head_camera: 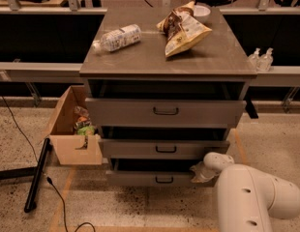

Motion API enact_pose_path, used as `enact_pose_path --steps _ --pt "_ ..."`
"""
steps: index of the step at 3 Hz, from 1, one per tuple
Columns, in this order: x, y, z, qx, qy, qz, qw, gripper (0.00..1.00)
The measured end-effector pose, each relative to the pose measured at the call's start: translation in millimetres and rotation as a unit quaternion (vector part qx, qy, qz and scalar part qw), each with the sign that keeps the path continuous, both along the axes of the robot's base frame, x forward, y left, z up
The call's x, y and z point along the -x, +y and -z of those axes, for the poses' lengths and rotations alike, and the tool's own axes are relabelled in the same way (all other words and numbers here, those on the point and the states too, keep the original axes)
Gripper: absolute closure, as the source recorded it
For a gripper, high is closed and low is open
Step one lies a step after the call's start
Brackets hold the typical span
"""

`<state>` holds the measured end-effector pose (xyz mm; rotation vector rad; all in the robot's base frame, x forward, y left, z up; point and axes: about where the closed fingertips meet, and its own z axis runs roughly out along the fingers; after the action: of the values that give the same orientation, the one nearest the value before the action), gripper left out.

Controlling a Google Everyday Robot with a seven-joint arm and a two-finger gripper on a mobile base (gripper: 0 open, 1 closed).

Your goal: Open bottom drawer

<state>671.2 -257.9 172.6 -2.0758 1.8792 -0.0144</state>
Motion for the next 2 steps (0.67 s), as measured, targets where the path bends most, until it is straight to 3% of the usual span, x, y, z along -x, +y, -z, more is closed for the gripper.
enact_pose_path --steps 1,2 --pt "11.0 0.9 -4.1 0.0 0.017 0.006 0.9998 0.9" --pt "11.1 0.9 -4.1 0.0 0.017 0.006 0.9998 0.67"
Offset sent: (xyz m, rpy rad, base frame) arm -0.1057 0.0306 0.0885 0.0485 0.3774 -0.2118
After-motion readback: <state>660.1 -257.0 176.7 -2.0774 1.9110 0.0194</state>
